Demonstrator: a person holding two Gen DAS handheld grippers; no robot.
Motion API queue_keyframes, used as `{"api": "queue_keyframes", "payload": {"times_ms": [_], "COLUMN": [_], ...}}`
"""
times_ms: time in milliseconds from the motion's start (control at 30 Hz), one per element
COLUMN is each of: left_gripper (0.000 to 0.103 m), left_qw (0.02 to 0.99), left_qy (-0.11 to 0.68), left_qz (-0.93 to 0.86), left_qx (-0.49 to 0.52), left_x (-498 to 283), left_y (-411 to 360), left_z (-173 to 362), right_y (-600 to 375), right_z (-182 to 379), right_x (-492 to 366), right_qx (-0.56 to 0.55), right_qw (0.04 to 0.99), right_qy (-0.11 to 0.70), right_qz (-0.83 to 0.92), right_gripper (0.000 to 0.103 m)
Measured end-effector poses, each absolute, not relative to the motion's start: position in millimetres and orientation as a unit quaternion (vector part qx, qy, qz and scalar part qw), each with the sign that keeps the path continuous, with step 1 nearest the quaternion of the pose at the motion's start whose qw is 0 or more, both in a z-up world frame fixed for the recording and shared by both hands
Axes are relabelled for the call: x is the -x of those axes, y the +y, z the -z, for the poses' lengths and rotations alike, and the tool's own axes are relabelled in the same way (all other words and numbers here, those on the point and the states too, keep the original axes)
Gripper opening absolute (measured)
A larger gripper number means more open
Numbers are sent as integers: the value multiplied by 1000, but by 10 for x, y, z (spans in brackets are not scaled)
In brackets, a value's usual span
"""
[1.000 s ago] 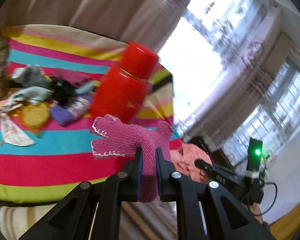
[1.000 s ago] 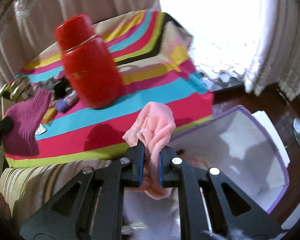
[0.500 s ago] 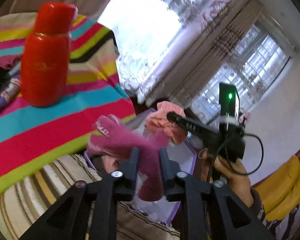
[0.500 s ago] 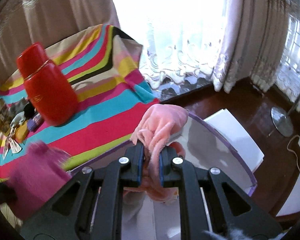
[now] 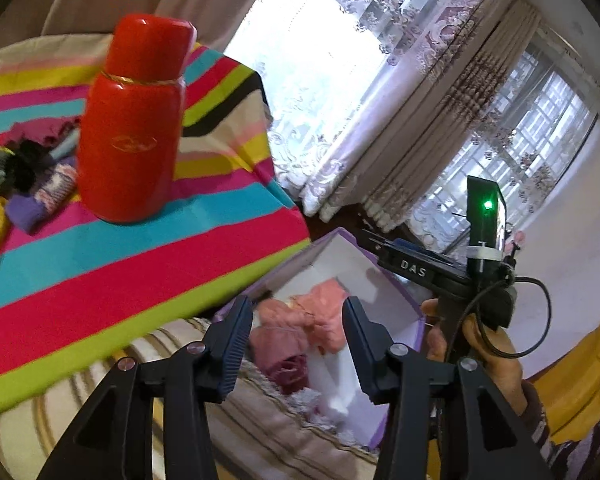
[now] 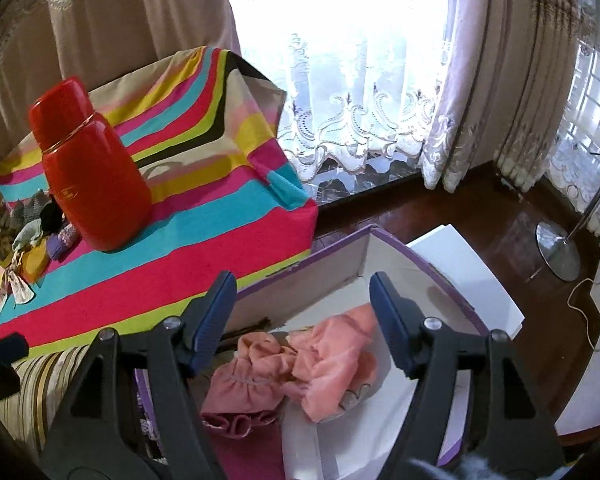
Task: Organize soft objects
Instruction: 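Open both tools over the white box to drop glove and sock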
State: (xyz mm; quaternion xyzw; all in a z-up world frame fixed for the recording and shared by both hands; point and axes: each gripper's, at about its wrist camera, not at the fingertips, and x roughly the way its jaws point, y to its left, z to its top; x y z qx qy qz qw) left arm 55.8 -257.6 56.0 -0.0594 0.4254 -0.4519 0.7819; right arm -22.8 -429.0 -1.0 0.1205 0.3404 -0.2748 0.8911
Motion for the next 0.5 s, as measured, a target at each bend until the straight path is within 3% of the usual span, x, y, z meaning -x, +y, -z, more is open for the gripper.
{"api": "queue_keyframes", "payload": {"times_ms": [500], "left_gripper": [48], "left_qw": [846], "left_qy": [415], "left_qz": [332], "left_qx": [55], "left_x": [-1042], "left_y": [-1606], "left_z": [-452], "right_y": [-3692], "right_z": [49], "right_x": [-178], "right_qx": [-75], "right_qw": [907], "right_qy": [361], "right_qz": [202], "right_gripper": [74]}}
